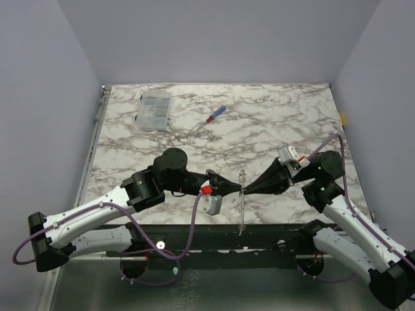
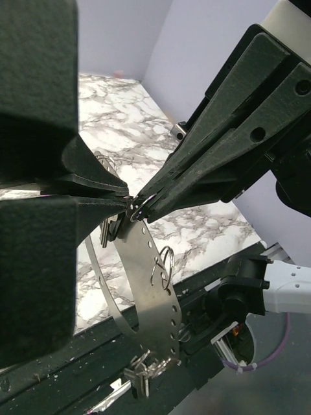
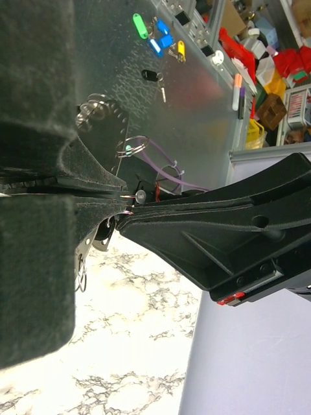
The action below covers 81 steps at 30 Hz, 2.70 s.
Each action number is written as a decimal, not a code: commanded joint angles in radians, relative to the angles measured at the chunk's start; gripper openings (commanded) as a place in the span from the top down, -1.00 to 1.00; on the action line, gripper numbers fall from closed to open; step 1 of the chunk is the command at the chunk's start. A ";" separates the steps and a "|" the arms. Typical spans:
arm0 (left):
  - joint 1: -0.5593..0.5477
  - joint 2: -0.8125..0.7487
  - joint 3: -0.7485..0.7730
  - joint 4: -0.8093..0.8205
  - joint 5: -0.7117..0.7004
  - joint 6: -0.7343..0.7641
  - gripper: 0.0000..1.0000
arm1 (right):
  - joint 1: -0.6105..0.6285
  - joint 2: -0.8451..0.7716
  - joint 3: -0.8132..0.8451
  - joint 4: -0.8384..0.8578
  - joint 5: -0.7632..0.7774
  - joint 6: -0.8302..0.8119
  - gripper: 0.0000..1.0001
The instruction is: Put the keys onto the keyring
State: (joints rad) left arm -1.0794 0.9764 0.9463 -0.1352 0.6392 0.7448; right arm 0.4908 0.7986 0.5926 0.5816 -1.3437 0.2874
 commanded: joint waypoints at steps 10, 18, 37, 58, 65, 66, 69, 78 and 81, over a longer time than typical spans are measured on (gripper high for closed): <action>-0.020 -0.007 0.030 0.029 0.001 -0.007 1.00 | -0.003 0.000 0.020 -0.086 0.020 -0.064 0.99; -0.022 -0.011 0.036 0.033 0.021 -0.014 1.00 | -0.003 -0.007 0.028 -0.129 0.046 -0.102 0.99; -0.025 -0.010 0.012 0.037 -0.041 0.013 1.00 | -0.003 -0.026 0.112 -0.316 0.012 -0.209 0.99; -0.027 -0.047 -0.054 0.176 -0.252 0.013 1.00 | -0.002 -0.032 0.091 -0.310 -0.029 -0.191 0.99; -0.027 -0.064 -0.070 0.181 -0.118 0.017 1.00 | -0.003 -0.025 0.101 -0.305 -0.009 -0.195 0.99; -0.027 -0.070 -0.073 0.182 -0.108 0.017 1.00 | -0.003 -0.023 0.103 -0.303 -0.005 -0.195 0.99; -0.027 -0.089 -0.082 0.181 -0.097 0.004 1.00 | -0.002 -0.019 0.108 -0.304 -0.005 -0.195 0.99; -0.027 -0.099 -0.099 0.174 -0.060 -0.038 1.00 | -0.002 -0.009 0.115 -0.291 -0.003 -0.184 0.99; -0.027 -0.091 -0.104 0.174 -0.054 -0.041 1.00 | -0.003 -0.003 0.119 -0.282 -0.006 -0.174 0.99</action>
State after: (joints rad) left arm -1.1019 0.8810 0.8627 0.0223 0.5327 0.7254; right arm 0.4908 0.7902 0.6704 0.2752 -1.3464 0.0971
